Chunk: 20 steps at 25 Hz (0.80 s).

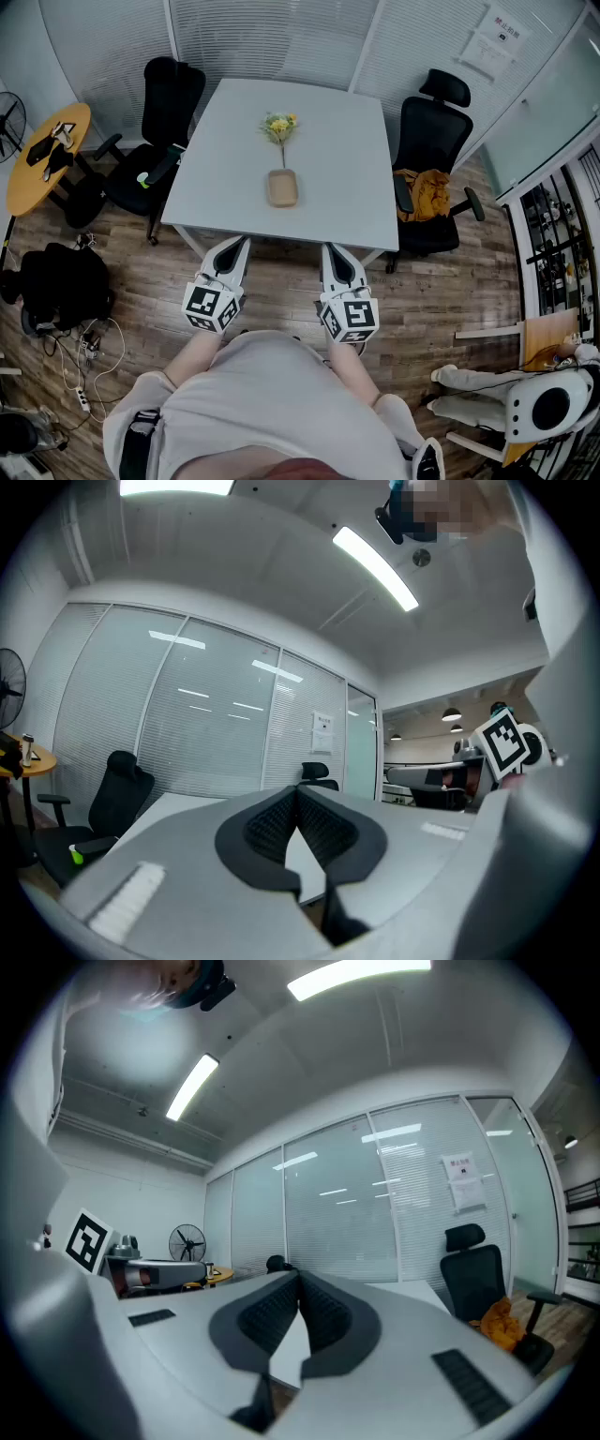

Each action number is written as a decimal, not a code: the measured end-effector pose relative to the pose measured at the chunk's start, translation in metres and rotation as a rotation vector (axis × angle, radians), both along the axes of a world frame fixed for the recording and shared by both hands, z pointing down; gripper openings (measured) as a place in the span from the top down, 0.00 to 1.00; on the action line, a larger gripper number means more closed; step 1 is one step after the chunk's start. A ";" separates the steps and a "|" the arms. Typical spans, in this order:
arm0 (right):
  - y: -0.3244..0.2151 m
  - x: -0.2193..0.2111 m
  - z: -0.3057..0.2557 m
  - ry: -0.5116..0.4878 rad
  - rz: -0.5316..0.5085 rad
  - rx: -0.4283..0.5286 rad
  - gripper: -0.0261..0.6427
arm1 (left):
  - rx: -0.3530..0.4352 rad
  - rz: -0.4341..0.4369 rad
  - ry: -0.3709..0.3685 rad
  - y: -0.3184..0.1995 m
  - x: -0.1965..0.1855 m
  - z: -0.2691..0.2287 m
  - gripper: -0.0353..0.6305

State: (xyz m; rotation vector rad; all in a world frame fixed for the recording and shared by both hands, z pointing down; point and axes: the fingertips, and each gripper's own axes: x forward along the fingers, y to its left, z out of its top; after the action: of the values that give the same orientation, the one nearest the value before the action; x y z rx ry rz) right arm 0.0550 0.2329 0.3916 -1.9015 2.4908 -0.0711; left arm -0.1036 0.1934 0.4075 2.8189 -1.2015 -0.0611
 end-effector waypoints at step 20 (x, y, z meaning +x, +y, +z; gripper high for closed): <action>-0.019 -0.052 -0.004 0.025 0.096 0.014 0.95 | 0.015 0.049 0.024 -0.026 -0.051 -0.002 0.93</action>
State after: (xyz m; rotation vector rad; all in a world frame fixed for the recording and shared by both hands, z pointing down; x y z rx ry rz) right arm 0.0033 0.2139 0.3875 -2.0257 2.4037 -0.0296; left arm -0.1551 0.1670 0.4054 2.8501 -1.1316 -0.1005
